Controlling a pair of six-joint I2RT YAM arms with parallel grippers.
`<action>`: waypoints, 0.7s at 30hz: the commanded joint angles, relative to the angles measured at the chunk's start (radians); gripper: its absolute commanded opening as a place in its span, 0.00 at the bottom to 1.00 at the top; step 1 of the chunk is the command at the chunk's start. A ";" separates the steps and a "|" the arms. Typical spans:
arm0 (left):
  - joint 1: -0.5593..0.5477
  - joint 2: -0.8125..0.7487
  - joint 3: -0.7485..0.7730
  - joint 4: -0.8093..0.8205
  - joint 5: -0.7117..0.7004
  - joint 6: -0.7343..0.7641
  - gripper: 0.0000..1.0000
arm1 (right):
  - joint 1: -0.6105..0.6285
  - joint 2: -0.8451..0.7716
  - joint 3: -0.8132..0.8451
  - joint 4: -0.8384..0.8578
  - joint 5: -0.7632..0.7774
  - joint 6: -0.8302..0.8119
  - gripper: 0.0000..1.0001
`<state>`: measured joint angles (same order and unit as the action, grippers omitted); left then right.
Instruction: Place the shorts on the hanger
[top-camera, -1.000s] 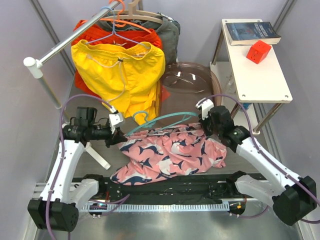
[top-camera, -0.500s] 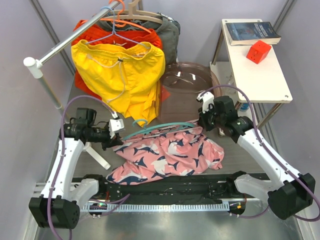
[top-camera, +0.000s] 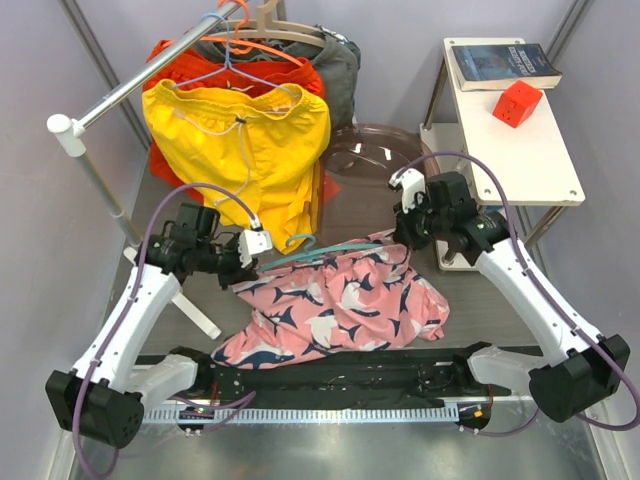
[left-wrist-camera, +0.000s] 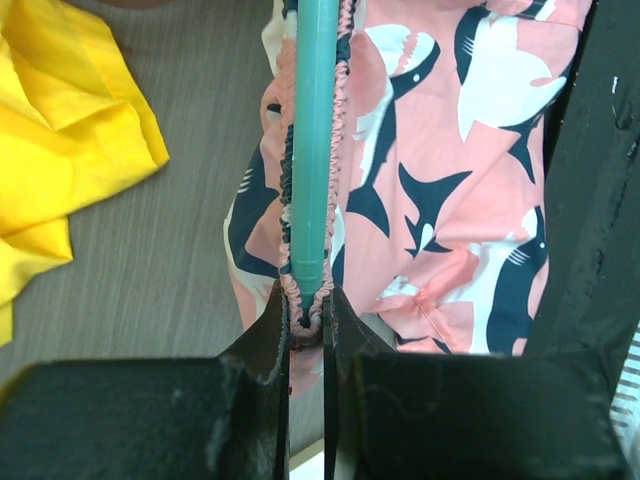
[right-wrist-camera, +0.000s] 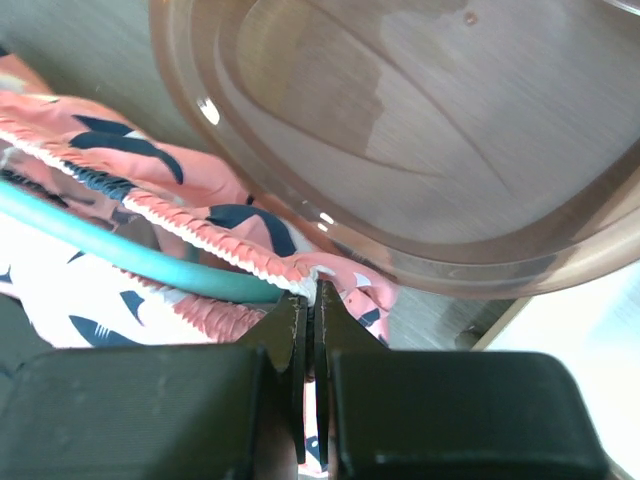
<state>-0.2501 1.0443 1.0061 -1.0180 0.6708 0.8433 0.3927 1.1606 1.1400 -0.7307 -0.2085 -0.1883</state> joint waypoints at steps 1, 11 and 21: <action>-0.057 0.005 0.026 0.044 -0.161 -0.121 0.00 | 0.012 0.010 0.072 -0.056 0.041 -0.046 0.02; -0.078 0.010 0.057 0.052 -0.126 -0.098 0.00 | 0.040 -0.009 0.187 -0.162 -0.149 -0.240 0.70; -0.080 -0.003 0.159 -0.037 -0.022 -0.036 0.00 | 0.101 0.054 0.299 -0.159 -0.360 -0.453 0.76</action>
<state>-0.3317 1.0657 1.0744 -1.0279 0.5694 0.7738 0.4496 1.1904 1.3670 -0.8959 -0.4534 -0.5232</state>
